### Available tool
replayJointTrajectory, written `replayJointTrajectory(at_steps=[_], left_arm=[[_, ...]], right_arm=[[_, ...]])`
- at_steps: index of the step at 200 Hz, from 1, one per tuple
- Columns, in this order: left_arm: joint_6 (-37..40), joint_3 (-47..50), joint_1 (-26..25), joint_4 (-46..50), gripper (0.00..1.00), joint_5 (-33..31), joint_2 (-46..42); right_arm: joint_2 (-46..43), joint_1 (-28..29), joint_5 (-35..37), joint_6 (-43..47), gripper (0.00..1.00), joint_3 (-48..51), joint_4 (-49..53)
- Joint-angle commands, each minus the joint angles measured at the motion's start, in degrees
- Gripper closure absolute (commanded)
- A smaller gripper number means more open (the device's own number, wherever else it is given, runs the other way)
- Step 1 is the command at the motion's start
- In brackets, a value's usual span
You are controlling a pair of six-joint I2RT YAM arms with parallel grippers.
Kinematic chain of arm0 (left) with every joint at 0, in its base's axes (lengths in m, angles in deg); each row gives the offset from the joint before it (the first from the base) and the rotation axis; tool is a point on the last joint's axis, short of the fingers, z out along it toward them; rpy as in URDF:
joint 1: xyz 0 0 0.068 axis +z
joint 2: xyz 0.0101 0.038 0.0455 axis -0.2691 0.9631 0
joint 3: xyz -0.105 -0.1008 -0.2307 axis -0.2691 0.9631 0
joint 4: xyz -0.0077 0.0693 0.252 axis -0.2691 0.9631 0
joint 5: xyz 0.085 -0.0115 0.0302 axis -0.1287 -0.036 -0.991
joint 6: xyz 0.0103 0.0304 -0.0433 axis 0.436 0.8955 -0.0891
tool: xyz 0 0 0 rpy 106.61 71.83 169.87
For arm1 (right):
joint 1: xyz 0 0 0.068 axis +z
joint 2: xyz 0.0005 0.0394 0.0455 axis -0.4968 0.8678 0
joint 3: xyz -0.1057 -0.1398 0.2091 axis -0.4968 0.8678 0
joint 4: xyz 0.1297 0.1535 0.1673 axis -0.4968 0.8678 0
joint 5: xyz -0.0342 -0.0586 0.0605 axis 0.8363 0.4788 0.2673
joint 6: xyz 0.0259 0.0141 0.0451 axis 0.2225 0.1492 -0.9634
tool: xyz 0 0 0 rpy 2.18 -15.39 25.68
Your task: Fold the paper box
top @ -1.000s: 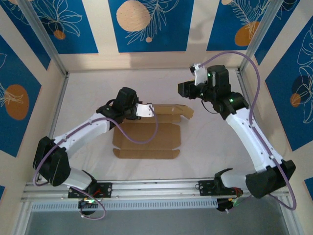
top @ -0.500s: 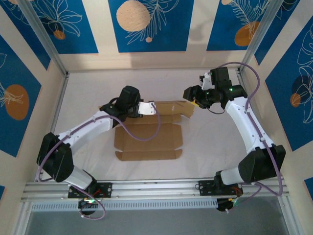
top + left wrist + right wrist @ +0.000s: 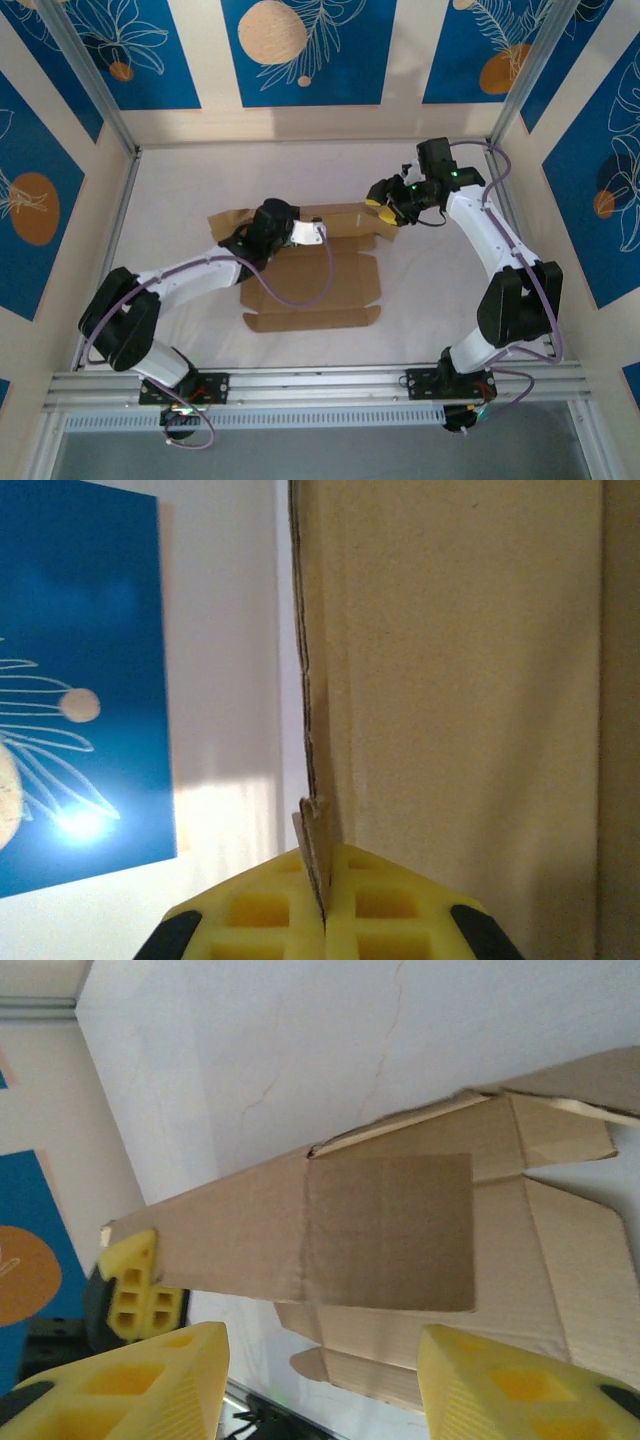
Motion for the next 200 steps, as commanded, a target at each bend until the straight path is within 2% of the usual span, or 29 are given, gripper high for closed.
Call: replayJointTrajectory(at_steps=[1,15,34,62,84,110,132,141,185,200], left_arm=[[7.07,5.56,-2.42,-18.13,1.0,-6.85,3.64],[10.76,6.96,-3.37,-27.86,1.0,-10.33,6.52],[13.08,6.27,-4.24,-35.02,1.0,-14.2,9.36],[18.02,6.43,-5.07,-39.71,1.0,-15.73,11.96],[19.22,6.7,-5.21,-40.07,1.0,-15.65,12.77],[18.81,6.61,-5.37,-38.84,1.0,-15.91,12.57],[18.86,6.61,-5.55,-38.64,1.0,-16.14,11.28],[18.75,6.52,-5.55,-38.24,1.0,-15.85,10.81],[17.94,7.39,-5.59,-36.28,1.0,-13.6,11.01],[17.13,7.49,-5.56,-35.9,1.0,-13.24,11.09]], right_arm=[[0.05,-0.5,-4.26,-6.2,0.46,0.7,-3.11],[0.39,-0.55,-4.96,-8.02,0.47,0.85,-3.23],[0.86,-0.93,-5.54,-9.21,0.47,0.68,-2.69],[0.59,-1.0,-2.58,-6.31,0.47,0.4,-1.27],[1.52,-0.71,4.36,1.79,0.47,-2.65,2.01],[3.25,-0.37,2.32,8.56,0.44,-6.1,2.46],[4.43,2.15,8.21,14.36,0.37,-9.12,5.23],[5.4,2.18,8.23,14.35,0.36,-9.95,5.83],[8.08,2.41,4.14,16.38,0.42,-14.74,4.61],[10.9,4.06,6.68,18.45,0.43,-18.24,7.63]])
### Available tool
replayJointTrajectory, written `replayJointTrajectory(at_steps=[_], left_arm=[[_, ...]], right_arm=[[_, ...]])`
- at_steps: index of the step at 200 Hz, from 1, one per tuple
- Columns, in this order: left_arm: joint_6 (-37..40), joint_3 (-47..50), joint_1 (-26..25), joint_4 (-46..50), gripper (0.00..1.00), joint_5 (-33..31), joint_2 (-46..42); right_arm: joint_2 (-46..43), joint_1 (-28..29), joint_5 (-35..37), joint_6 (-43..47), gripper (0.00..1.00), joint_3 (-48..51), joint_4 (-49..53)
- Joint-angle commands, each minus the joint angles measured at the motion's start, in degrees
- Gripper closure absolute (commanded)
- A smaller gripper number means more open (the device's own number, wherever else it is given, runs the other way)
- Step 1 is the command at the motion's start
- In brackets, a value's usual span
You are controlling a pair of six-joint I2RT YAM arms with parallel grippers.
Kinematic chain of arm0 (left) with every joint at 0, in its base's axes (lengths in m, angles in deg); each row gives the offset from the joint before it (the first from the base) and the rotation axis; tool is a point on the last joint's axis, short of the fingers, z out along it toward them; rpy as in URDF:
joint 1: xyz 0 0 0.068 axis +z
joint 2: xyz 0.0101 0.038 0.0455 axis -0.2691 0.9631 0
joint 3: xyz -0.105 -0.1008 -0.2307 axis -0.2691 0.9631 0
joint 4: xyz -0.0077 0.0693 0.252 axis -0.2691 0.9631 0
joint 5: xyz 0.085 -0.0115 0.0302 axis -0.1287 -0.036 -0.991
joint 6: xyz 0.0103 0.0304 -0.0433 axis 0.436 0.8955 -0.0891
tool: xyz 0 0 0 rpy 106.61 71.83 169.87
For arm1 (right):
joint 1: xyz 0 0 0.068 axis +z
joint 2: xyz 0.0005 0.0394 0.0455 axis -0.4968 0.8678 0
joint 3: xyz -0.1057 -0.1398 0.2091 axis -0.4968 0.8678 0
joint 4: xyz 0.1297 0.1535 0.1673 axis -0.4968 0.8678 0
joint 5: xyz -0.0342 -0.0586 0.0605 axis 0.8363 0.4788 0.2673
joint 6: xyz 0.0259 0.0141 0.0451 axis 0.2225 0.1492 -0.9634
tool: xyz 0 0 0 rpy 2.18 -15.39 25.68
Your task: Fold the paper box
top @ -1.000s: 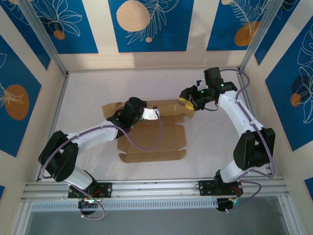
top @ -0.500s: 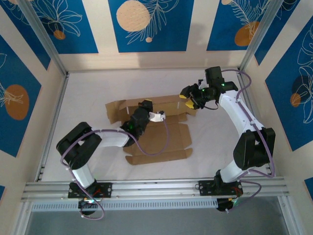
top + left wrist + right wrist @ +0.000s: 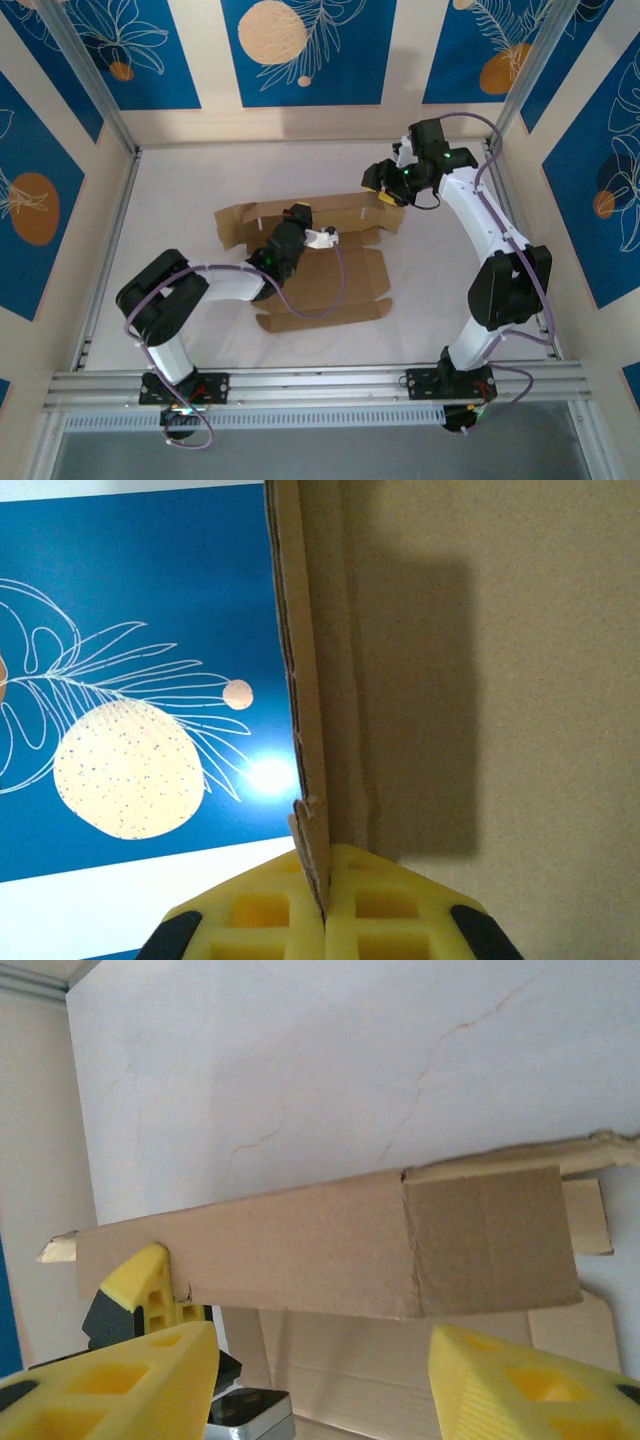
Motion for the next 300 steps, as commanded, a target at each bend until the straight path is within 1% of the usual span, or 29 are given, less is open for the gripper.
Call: replayJointTrajectory(at_steps=[1,15,29,48,68,81,102,117,133,144,154,163,171,186,204,217,238,255,266,275,286,300], left_arm=[[-0.65,0.91,-0.59,0.84,1.0,1.1,-0.94],[-0.88,0.91,-0.8,1.19,1.0,1.43,-1.11],[-1.19,0.91,-0.85,1.03,1.0,1.42,-1.25],[-1.4,0.86,-0.87,0.34,0.97,1.25,-1.17],[-1.81,0.91,-0.94,0.27,0.95,1.26,-1.18],[-2.09,0.87,-1.02,0.38,0.92,1.14,-1.13],[-3.66,0.57,-1.18,1.22,0.83,0.74,-1.66],[-4.17,0.55,-1.61,1.89,0.74,0.49,-2.16],[-4.54,0.39,-2.29,3.24,0.61,0.3,-2.55],[-5.2,0.38,-2.81,3.8,0.55,-0.27,-2.96],[-6.2,0.3,-3.47,4.41,0.47,-0.82,-3.65],[-8.07,0.22,-3.99,6.3,0.4,-1.0,-4.59],[-10.15,0.04,-4.41,8.5,0.35,-1.02,-5.69],[-14.96,-1.16,-5.3,15.5,0.32,-0.79,-8.41],[-25.83,-5.15,-6.03,29.79,0.32,1.09,-13.37],[-36.27,-8.61,-6.12,41.16,0.33,5.0,-17.31],[-53.72,-12.24,-6.12,50.55,0.37,10.28,-22.39],[-72.96,-11.79,-6.12,50.37,0.4,11.71,-26.42],[-87.57,-10.33,-6.06,48.89,0.42,12.2,-29.15],[-97.04,-8.99,-6.06,47.08,0.44,11.53,-30.96],[-110.41,-5.65,-5.99,43.24,0.45,9.87,-33.04],[-124.03,-0.5,-5.95,31.55,0.43,8.7,-34.17]], right_arm=[[3.31,2.12,1.09,4.45,0.43,-5.26,3.97],[4.72,4.07,9.16,6.07,0.43,-6.75,6.18],[4.67,4.8,13.37,6.32,0.44,-5.38,5.67],[5.17,4.45,12.43,6.1,0.45,-3.33,4.35],[6.9,4.62,13.46,6.52,0.46,-3.33,4.62],[7.75,4.72,13.47,6.53,0.47,-3.16,4.37],[8.5,4.81,14.43,6.15,0.5,-2.14,3.72],[8.78,4.74,14.1,5.99,0.51,-1.13,2.86],[8.97,4.8,14.68,5.51,0.54,-0.66,2.77],[8.52,4.77,14.88,5.11,0.55,0.19,1.89],[7.99,4.82,14.94,4.71,0.55,0.99,1.28],[7.58,4.82,15.12,4.2,0.56,1.6,0.83],[7.14,4.75,15.36,3.78,0.56,2.22,0.35],[6.41,4.6,15.53,2.99,0.56,3.61,-0.68],[5.78,4.38,15.25,2.26,0.56,4.74,-1.64],[5.29,4.47,15.23,1.95,0.56,5.36,-2.15],[4.29,4.78,15.65,1.45,0.57,7.13,-3.39],[3.38,4.87,15.78,0.85,0.57,8.68,-4.56],[2.95,4.81,15.89,0.41,0.57,9.48,-5.35],[2.61,4.98,15.85,0.06,0.57,10.09,-5.75],[2.31,4.92,15.6,-0.38,0.57,10.65,-6.34],[1.93,5.12,15.34,-0.76,0.57,11.25,-6.79]])
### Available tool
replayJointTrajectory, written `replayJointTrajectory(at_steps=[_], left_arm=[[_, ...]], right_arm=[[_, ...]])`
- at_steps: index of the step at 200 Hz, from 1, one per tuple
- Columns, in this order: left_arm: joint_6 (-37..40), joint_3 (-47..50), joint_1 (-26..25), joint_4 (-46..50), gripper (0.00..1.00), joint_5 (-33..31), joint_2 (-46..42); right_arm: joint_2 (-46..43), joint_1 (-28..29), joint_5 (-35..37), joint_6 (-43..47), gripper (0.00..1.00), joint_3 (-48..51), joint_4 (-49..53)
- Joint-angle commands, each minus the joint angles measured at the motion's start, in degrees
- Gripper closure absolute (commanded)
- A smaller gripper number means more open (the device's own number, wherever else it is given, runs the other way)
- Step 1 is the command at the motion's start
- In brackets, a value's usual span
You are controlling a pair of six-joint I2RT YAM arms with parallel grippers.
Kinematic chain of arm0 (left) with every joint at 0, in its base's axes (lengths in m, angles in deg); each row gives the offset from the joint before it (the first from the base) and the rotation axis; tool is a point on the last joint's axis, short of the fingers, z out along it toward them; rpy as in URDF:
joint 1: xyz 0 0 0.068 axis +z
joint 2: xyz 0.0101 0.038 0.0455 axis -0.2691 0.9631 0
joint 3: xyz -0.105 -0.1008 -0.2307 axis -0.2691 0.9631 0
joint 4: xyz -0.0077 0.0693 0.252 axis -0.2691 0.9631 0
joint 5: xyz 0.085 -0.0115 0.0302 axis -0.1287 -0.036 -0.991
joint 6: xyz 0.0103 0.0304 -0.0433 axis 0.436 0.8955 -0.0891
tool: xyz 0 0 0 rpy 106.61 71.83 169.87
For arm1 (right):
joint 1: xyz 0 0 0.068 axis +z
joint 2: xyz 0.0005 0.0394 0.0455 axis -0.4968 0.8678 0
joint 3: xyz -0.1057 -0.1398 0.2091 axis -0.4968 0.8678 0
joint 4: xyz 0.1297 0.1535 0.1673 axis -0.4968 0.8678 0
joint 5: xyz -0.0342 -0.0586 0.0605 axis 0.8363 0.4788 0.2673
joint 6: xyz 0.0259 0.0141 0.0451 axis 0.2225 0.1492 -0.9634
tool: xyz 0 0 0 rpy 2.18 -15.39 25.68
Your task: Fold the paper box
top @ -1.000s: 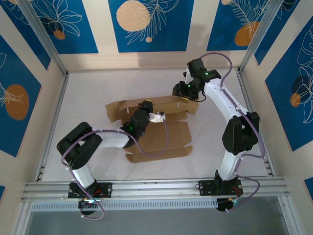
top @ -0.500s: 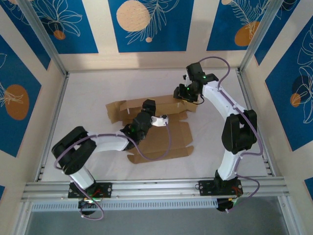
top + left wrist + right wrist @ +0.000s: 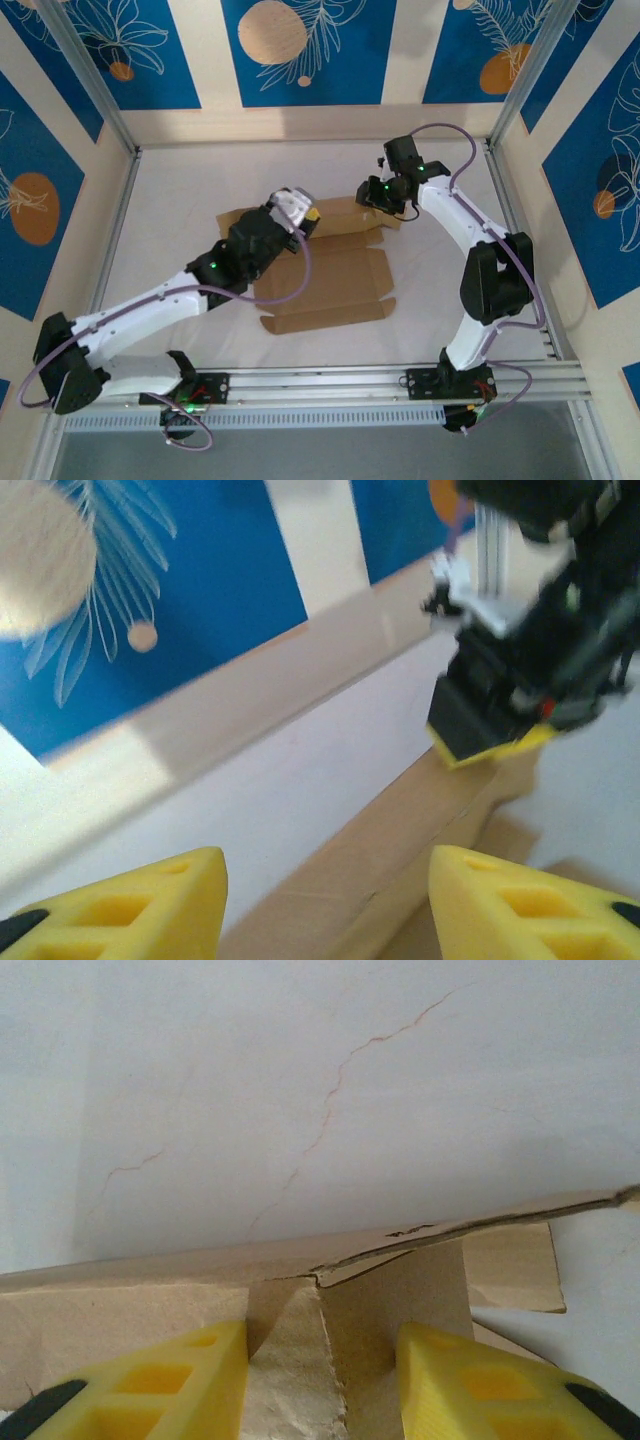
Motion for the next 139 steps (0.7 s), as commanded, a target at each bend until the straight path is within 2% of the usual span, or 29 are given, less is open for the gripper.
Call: replayJointTrajectory(at_steps=[1,23,52,68,82,98,139], left_arm=[[-37.25,7.44,-0.24,-10.98,0.43,-0.9,-1.54],[-58.52,12.67,-0.16,-19.86,0.39,-6.5,0.82],[-69.99,15.46,-0.07,-31.58,0.34,-10.82,7.69],[-72.37,17.02,0.37,-39.26,0.31,-13.0,11.63],[-76.52,17.97,0.52,-42.2,0.32,-15.15,14.6],[-77.23,18.76,0.87,-47.02,0.33,-17.67,17.72],[-80.26,19.18,2.42,-52.6,0.36,-21.87,23.66]], right_arm=[[-0.37,0.34,1.82,-1.65,0.57,2.52,2.16],[-0.68,0.63,1.99,-1.77,0.57,2.79,2.06],[-1.08,0.66,1.75,-2.18,0.57,3.05,1.67],[-1.13,0.66,1.08,-2.82,0.57,3.28,1.21],[-1.25,0.63,0.61,-3.54,0.57,3.88,0.5],[-1.2,0.83,0.19,-3.89,0.57,4.27,0.04],[-1.42,1.01,0.36,-3.98,0.57,5.18,-0.51]])
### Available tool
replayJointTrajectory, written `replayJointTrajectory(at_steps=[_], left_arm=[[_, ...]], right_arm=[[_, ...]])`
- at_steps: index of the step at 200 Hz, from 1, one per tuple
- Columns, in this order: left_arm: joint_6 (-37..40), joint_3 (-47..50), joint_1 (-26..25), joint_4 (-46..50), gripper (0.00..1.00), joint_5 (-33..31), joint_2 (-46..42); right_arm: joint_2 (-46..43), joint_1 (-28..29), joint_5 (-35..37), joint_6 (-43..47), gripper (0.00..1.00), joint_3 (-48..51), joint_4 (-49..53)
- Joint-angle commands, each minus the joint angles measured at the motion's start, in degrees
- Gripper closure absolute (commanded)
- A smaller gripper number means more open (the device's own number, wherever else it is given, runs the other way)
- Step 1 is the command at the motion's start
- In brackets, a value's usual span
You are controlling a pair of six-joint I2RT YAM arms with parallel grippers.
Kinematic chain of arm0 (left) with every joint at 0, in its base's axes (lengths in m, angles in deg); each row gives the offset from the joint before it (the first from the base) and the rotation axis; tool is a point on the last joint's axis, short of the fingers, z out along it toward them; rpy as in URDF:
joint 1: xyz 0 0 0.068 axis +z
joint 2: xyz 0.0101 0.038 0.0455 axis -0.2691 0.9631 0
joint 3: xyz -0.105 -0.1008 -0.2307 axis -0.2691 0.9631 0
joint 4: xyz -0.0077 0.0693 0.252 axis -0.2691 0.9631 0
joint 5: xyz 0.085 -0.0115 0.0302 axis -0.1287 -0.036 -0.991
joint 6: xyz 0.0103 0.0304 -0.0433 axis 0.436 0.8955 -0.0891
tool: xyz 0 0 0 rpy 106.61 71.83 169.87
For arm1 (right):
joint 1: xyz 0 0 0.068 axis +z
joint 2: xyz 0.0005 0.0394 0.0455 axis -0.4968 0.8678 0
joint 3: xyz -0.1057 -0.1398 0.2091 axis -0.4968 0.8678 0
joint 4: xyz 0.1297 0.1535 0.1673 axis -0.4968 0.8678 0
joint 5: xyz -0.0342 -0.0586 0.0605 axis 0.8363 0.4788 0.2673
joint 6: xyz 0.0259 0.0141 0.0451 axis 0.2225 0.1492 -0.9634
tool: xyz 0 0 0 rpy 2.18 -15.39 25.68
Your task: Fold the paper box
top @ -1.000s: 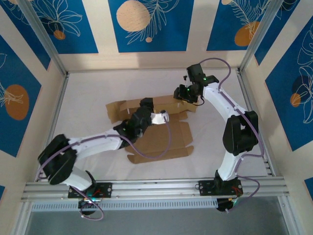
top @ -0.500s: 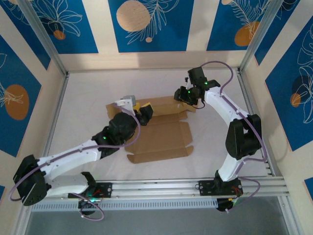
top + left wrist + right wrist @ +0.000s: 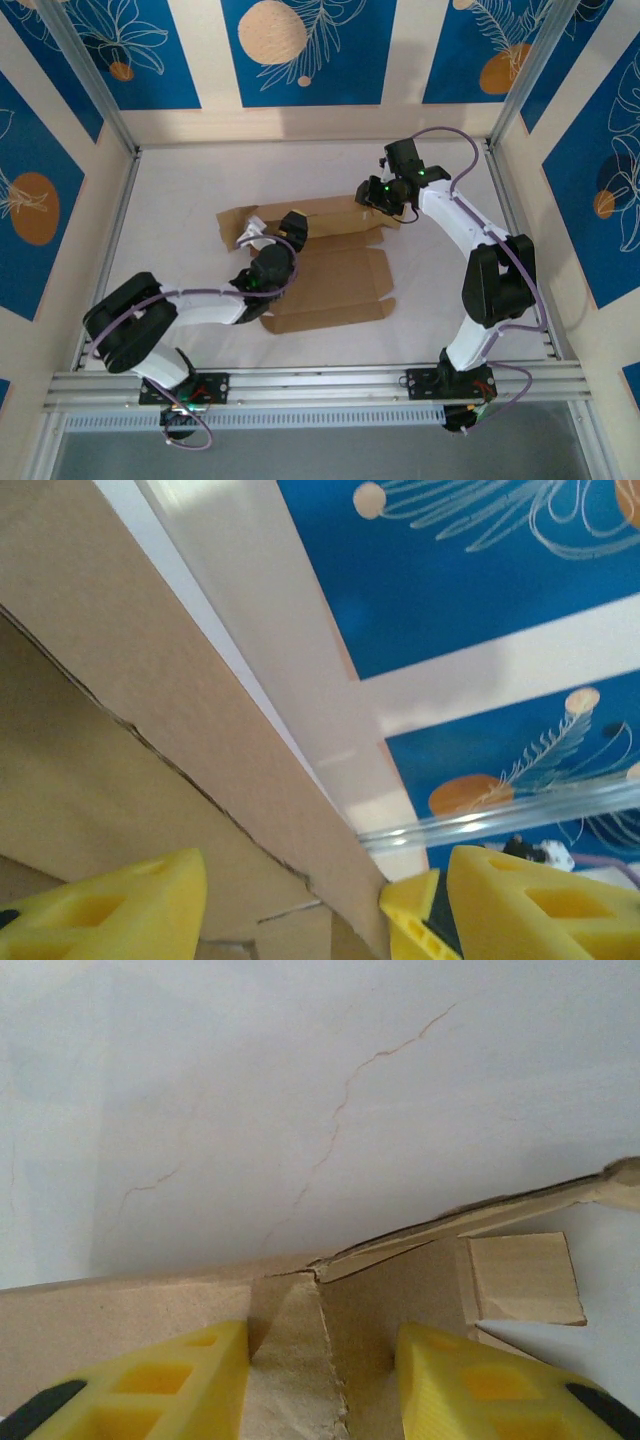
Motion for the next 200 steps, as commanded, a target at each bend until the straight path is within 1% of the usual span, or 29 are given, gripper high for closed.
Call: replayJointTrajectory(at_steps=[1,30,42,60,72,100,128,139,151,156,166,173,186,200], left_arm=[[-4.29,0.55,1.03,-8.3,0.36,-5.1,2.59],[-4.38,-0.08,2.43,-12.35,0.4,-5.81,7.2],[-4.46,-0.39,3.07,-14.14,0.44,-5.6,9.03],[-2.94,-0.98,3.95,-17.34,0.55,-4.75,11.49],[-1.76,-1.29,4.16,-19.59,0.65,-4.3,12.52],[-0.9,-1.29,4.81,-20.92,0.86,-3.51,13.21],[-1.07,-0.13,5.85,-21.87,1.0,-3.01,12.89],[-1.06,0.67,6.33,-22.35,1.0,-2.58,12.37],[-1.76,1.47,7.33,-21.13,1.0,-0.73,10.91],[-3.05,1.72,8.03,-19.0,1.0,0.94,9.94],[-6.81,1.94,9.56,-11.84,1.0,4.58,7.21],[-8.34,2.41,10.12,-8.02,1.0,5.96,5.18],[-8.87,3.19,11.4,-3.23,1.0,8.16,2.3],[-9.18,4.21,12.93,-1.98,1.0,10.11,0.63]], right_arm=[[-0.2,0.51,0.38,-0.94,0.57,2.47,3.57],[-0.28,0.52,0.1,-1.2,0.57,2.87,3.19],[-0.23,0.5,0.01,-1.28,0.57,3.02,3.14],[-0.2,0.56,-0.02,-1.29,0.57,3.22,2.97],[-0.13,0.61,-0.03,-1.29,0.57,3.34,2.88],[-0.18,0.68,0.09,-1.25,0.57,3.84,2.87],[-0.75,0.81,-0.08,-0.99,0.56,4.24,3.05],[-1.56,0.88,-0.17,-0.86,0.51,4.25,3.51],[-2.75,0.86,-0.12,-0.77,0.43,4.21,4.22],[-3.49,0.89,0.05,-0.79,0.4,4.33,4.57],[-5.01,0.85,0.04,-0.7,0.35,4.78,4.92],[-6.32,0.78,-0.67,-0.53,0.33,5.35,4.77],[-8.83,0.7,-2.45,-0.48,0.32,6.98,3.86],[-11.18,0.36,-5.08,-0.71,0.33,9.11,2.59]])
